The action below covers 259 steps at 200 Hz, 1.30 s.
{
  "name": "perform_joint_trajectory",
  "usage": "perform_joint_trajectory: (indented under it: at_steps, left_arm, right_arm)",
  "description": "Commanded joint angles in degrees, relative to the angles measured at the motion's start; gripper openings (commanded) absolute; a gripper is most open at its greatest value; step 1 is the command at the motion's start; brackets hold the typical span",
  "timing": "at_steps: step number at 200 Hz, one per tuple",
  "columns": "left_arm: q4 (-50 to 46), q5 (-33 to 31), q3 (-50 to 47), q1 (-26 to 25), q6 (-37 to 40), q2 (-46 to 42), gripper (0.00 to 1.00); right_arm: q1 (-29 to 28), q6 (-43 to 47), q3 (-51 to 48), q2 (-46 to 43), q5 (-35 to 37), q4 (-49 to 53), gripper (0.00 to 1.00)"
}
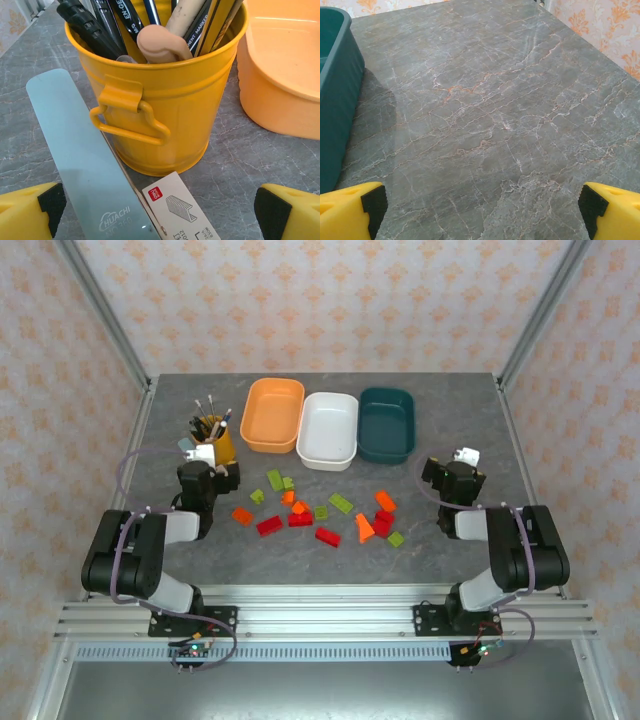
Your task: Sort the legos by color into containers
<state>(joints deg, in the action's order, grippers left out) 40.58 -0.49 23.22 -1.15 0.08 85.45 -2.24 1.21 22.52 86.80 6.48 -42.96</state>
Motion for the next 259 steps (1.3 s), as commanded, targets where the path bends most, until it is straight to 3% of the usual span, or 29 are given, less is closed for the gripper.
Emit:
perform_joint_trajectory:
  at_steps: [1,104,117,132,150,182,210,241,259]
  left_arm:
    - [1.9,-2.0,1.3,-0.7,1.0,0.4,1.00]
    - [2.8,-1.6,0.7,-0.7,1.2,-0.1,1.00]
    - [-2.8,-1.5,2.1,-0.8,1.1,-4.3,1.00]
    - [-11.7,-6.3,3.7,-1.9,-1.2,-9.9,1.00]
    - [-14.6,-10.6,1.1,-4.1,-2.4,-16.9,1.00]
    - [-24.1,-15.4,-2.2,-6.4,-6.3,-31.5,1.00]
    - [-34.8,-15.6,-1.8,-7.5,-9.5,-42.6,1.00]
    - [-44.4,-18.0,4.3,-10.6,-10.3,-50.5,1.00]
    - [-46.6,-18.6,9.9,-11.6,-8.9,-52.0,1.00]
  right_arm:
    - [-0.5,0.5,1.1,0.2,1.5,-2.2,0.99]
    - [-0.5,0.4,1.0,0.3,1.5,-2.2,1.00]
    - [-0.5,0.6,0.9,-0.5,1.4,-2.6,1.00]
    - [-0.5,0.5,4.3,-5.3,1.5,7.6,0.99]
    - [-0.5,-2.7,9.6,-9.8,4.5,21.0,0.99]
    - [-1.1,-7.0,10.1,-18.6,6.3,25.5,0.99]
    - [-2.3,-8.0,14.9,-26.9,9.2,35.0,0.99]
    - [-6.4,-7.7,27.5,-34.1,9.3,47.6,0.99]
    - [-6.9,-19.2,39.4,-33.0,8.8,62.0,0.99]
